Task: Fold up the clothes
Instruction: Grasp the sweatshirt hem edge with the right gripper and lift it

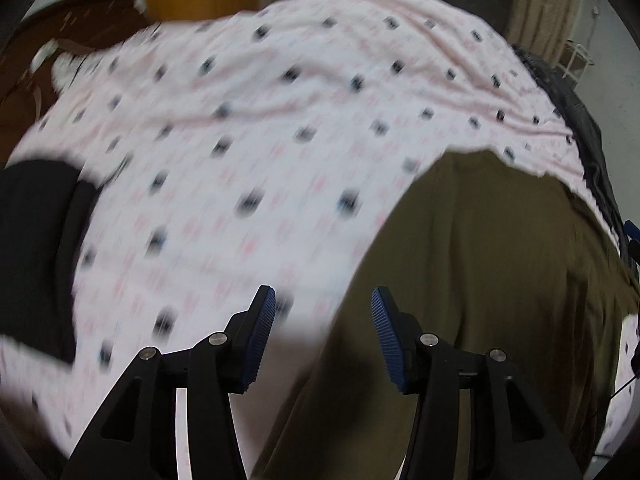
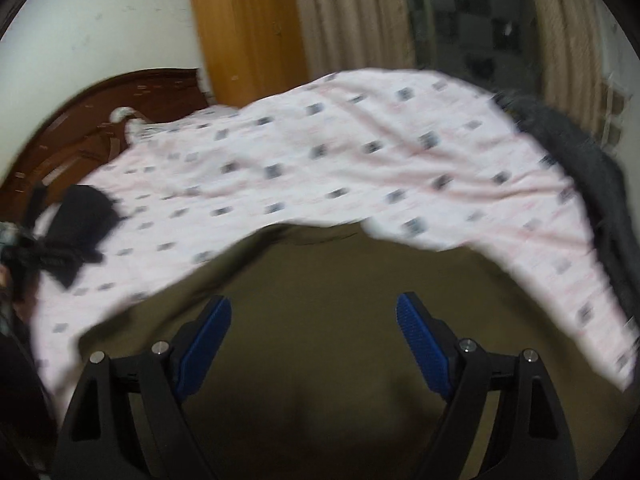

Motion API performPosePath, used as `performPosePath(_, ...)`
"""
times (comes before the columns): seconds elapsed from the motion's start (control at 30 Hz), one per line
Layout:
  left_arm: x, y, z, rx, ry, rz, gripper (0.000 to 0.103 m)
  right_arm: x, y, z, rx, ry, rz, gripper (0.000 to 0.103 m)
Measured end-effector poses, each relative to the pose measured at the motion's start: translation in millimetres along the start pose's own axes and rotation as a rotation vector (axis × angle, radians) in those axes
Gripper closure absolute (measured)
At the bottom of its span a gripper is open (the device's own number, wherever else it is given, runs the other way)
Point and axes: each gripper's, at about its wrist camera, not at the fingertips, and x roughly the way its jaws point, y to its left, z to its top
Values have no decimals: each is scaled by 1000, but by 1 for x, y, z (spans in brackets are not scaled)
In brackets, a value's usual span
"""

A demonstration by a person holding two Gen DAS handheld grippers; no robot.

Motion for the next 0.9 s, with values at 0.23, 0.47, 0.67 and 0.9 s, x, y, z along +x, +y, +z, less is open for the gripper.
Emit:
performPosePath(0.23, 3, 32, -95, 39, 104, -26, 58, 13, 135, -82, 4, 159, 223, 17)
performPosePath(0.47, 39, 36, -102, 191, 129, -173, 58, 19, 193, -137, -67, 249, 250, 17)
performPosePath(0.67, 60, 26, -109, 265, 246, -353, 98, 25, 194, -146, -63, 285, 216, 17)
performPosePath(0.9, 41, 23, -79, 162, 295, -533, 99, 30, 194, -132, -25, 263, 222, 17)
